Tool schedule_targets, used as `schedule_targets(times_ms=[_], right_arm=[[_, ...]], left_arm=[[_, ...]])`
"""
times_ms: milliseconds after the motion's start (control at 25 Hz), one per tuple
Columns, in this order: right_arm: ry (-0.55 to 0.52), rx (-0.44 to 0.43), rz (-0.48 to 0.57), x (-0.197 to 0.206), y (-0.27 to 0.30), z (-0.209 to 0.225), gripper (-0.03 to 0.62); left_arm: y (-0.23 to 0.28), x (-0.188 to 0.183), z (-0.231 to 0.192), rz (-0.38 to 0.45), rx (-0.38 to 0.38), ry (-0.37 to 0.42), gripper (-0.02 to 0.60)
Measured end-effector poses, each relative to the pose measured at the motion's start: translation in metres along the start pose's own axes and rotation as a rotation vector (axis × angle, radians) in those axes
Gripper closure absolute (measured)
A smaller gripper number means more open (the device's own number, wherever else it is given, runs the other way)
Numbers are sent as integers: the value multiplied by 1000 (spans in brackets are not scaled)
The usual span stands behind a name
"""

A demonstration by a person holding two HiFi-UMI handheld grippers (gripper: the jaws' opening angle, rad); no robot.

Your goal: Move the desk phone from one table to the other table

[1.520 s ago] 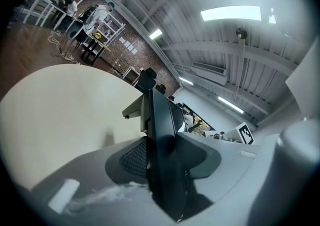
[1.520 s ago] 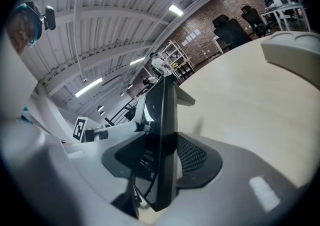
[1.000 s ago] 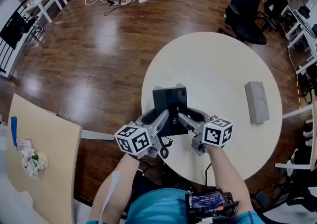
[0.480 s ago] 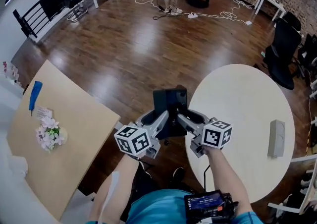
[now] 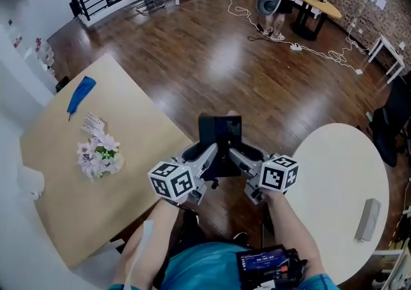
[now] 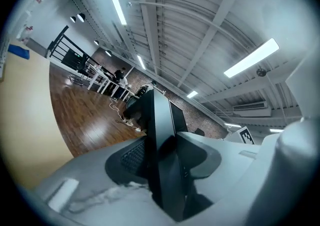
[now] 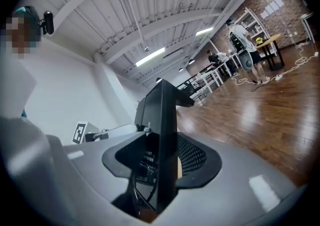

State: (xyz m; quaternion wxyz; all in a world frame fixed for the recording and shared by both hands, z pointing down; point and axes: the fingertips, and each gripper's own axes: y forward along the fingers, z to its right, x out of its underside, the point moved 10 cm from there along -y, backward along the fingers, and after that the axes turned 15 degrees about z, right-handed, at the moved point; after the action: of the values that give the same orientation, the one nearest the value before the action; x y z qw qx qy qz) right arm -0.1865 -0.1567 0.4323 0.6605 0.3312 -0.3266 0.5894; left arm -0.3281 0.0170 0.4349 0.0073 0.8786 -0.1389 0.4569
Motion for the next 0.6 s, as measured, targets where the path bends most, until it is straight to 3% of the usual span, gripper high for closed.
schedule_targets(times_ms=[280, 600], right_arm=[[-24, -102, -73, 15, 91, -40, 411], [-20, -196, -195, 40, 161, -59, 411]], left_arm=[[-47, -52, -58, 91, -100, 13, 400], [-89, -68, -104, 173, -246, -23, 399]])
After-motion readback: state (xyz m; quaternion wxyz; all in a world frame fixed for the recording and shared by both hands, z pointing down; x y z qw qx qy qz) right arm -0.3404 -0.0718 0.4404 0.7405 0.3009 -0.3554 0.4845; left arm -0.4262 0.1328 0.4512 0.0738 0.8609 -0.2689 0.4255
